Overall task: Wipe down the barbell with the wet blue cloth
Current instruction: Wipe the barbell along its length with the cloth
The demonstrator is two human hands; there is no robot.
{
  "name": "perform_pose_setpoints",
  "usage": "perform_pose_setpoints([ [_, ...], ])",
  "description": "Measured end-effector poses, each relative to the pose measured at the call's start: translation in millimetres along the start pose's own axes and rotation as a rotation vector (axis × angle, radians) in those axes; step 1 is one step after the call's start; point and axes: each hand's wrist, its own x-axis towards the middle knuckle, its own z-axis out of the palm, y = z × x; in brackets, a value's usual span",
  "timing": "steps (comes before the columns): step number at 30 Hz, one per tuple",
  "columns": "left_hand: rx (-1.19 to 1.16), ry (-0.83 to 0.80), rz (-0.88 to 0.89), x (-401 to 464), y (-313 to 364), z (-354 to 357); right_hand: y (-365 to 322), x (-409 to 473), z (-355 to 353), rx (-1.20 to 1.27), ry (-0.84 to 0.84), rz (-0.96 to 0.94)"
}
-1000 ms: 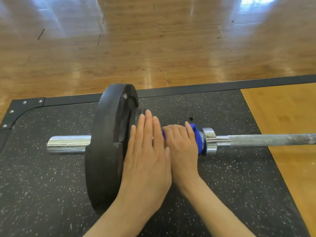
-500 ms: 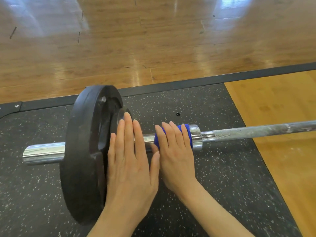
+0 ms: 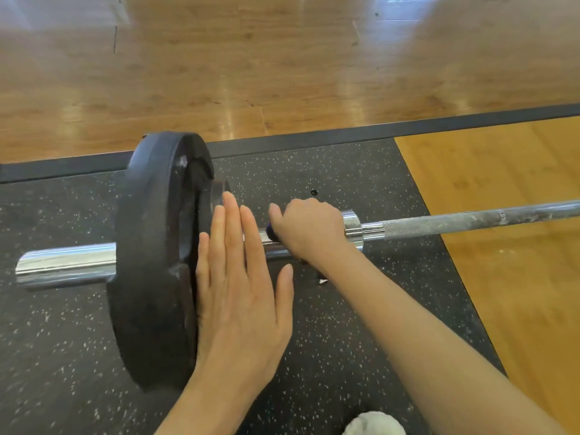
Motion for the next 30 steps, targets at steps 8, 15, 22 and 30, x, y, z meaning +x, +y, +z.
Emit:
perform_pose_setpoints([
  [8, -0.100, 0.003, 0.006, -6.3, 2.4, -5.3, -4.7, -29.8, 36.0, 0.023, 0.408, 0.107],
  [15, 0.073, -0.065, 0.013, 3.0, 5.0, -15.7, 9.5, -58.8, 49.1, 0.059, 0.518, -0.043],
  [22, 0.153, -0.121, -0.015, -5.7, 7.2, -21.9, 15.5, -106.3, 64.9, 0.141, 0.502, -0.186],
  [30, 0.251, -0.220, 0.124, -41.3, 9.2, -42.1, 6.6, -102.5, 54.6, 0.114, 0.379, -0.117],
])
